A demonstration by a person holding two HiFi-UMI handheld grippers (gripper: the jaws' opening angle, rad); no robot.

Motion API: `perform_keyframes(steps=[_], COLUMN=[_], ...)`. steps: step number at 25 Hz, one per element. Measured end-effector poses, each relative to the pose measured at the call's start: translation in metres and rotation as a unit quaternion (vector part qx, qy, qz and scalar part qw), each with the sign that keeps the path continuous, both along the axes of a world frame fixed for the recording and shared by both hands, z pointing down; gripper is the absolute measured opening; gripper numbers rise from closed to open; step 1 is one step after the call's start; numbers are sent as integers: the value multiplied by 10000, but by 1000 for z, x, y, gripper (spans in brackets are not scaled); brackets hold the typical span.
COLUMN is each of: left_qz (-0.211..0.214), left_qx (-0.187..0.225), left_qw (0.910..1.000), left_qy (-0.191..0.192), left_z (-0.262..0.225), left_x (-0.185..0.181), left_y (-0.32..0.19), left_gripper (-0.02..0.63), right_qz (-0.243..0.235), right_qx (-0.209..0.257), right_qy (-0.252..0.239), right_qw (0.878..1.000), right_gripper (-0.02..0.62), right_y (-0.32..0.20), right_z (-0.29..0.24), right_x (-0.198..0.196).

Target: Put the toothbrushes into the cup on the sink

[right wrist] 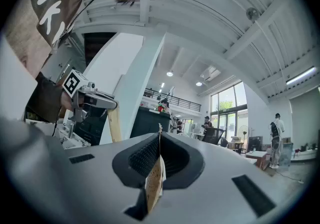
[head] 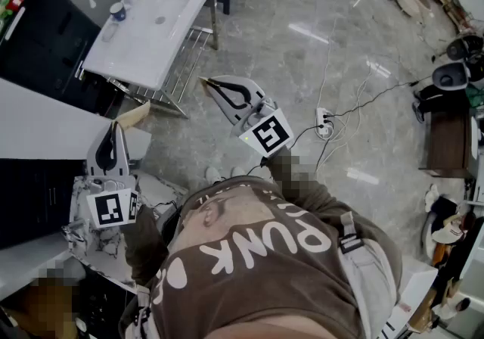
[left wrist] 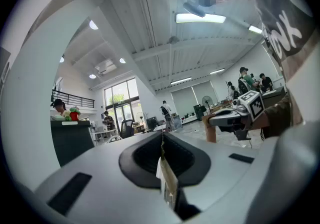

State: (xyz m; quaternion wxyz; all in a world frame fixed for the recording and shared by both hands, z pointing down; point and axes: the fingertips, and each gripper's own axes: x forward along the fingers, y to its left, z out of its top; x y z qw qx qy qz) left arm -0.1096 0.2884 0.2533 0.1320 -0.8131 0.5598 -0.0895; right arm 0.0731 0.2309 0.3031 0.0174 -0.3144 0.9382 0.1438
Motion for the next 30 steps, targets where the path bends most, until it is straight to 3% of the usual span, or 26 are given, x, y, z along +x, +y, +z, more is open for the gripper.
perform_keyframes(steps=[10,16,23,30], left_qz=[-102,-183,-178,-115], left_qx=[-27,-118,-224,-379], left_qw=[9999,9998,9995,9987], left_qy=[-47,-19,123,322], left_z=[5,18,48,59], left_x=[33,21,-11,-68], left_y=[-19,-58,-149,-294], left_gripper=[8,6,7,6], right_qz=[-116,-260,-318,-301], right_qx=[-35,-34,-42,-107], right_qy=[-128,-80,37,255], right_qw=[9998,9996,9995,9992], right_gripper=[14,14,14,14], right_y=[-25,-65,-158,-308], right_z=[3,13,34,42], right_x=[33,20,-19,-81])
